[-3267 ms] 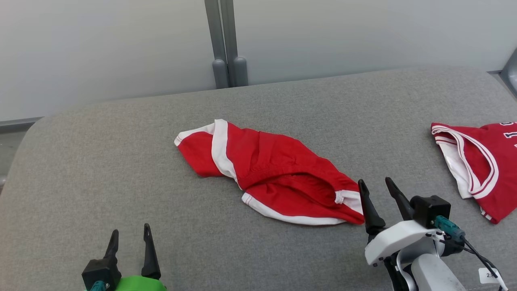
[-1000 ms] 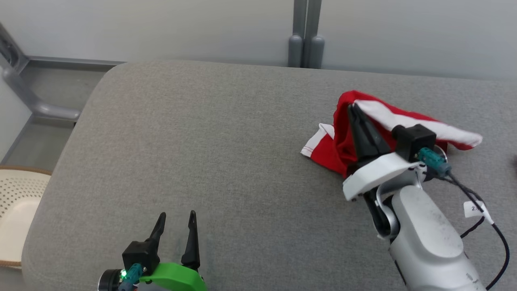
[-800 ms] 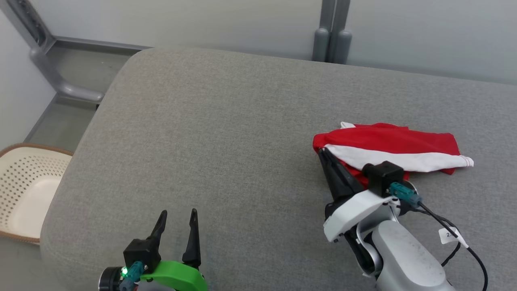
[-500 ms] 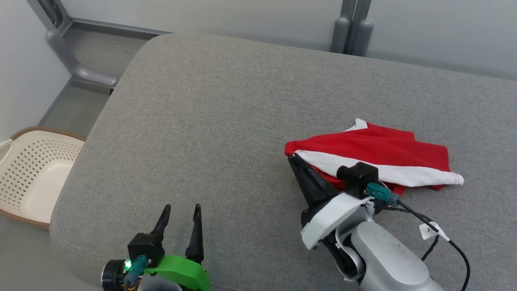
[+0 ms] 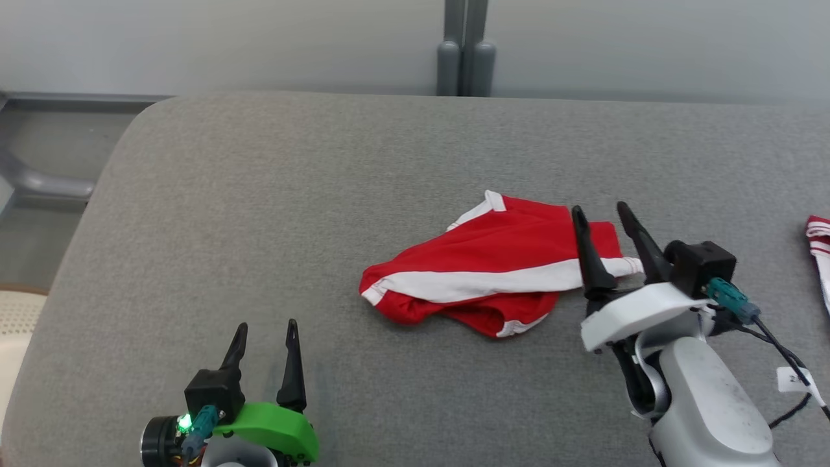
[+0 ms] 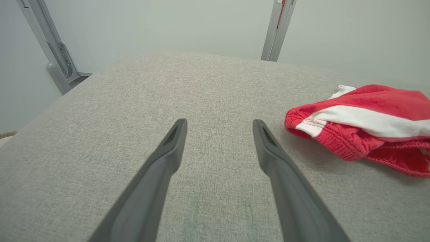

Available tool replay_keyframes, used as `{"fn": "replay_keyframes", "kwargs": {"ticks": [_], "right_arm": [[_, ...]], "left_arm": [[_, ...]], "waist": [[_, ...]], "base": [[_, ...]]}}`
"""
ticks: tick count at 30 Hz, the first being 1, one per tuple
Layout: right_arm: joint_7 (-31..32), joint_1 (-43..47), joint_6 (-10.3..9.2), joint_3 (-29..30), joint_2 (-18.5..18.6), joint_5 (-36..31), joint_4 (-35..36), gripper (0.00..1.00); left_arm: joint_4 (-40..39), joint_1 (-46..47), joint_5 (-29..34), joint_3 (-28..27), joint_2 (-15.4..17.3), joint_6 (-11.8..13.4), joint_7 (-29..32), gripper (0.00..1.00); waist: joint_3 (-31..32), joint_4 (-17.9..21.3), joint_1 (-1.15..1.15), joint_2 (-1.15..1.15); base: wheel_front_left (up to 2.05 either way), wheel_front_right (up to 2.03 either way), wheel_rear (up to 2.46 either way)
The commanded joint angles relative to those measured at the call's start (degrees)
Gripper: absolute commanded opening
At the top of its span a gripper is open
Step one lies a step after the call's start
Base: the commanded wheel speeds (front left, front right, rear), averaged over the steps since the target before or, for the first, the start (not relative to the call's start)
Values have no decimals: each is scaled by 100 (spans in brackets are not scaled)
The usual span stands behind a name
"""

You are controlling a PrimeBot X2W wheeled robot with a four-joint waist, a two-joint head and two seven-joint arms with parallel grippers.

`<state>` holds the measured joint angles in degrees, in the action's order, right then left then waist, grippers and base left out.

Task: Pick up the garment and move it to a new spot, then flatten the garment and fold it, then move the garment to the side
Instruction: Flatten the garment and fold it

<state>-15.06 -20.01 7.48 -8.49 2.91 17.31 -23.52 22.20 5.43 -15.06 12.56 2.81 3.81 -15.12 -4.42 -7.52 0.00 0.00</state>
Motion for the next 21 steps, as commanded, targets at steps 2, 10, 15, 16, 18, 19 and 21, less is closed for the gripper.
{"fn": "replay_keyframes", "kwargs": {"ticks": [2,10,15,16,18,19,21], "right_arm": [[-15,257,1,357,-1,-290,57,100],[-15,772,1,805,1,-698,99,100],[-15,1034,1,784,3,-651,68,100],[-15,1094,1,750,3,-616,49,100],[-15,1179,1,694,3,-579,26,100],[-15,1210,1,690,5,-546,21,100],[-15,1264,1,684,9,-536,15,100]], "left_arm": [[-21,2,36,-86,20,40,-1,100],[-49,-199,85,-379,20,85,-1,100],[-66,-419,143,-558,21,68,-1,100],[-63,-475,152,-581,22,56,-1,100],[-60,-549,145,-598,21,40,-1,100],[-69,-577,133,-593,21,31,-1,100],[-74,-623,111,-557,20,21,-1,100]], "waist": [[267,757,0,0],[383,1264,0,0],[494,1372,0,0],[517,1374,0,0],[550,1367,0,0],[564,1354,0,0],[579,1318,0,0]], "base": [[0,0,0],[0,0,0],[0,0,0],[0,0,0],[0,0,0],[0,0,0],[0,0,0]]}}
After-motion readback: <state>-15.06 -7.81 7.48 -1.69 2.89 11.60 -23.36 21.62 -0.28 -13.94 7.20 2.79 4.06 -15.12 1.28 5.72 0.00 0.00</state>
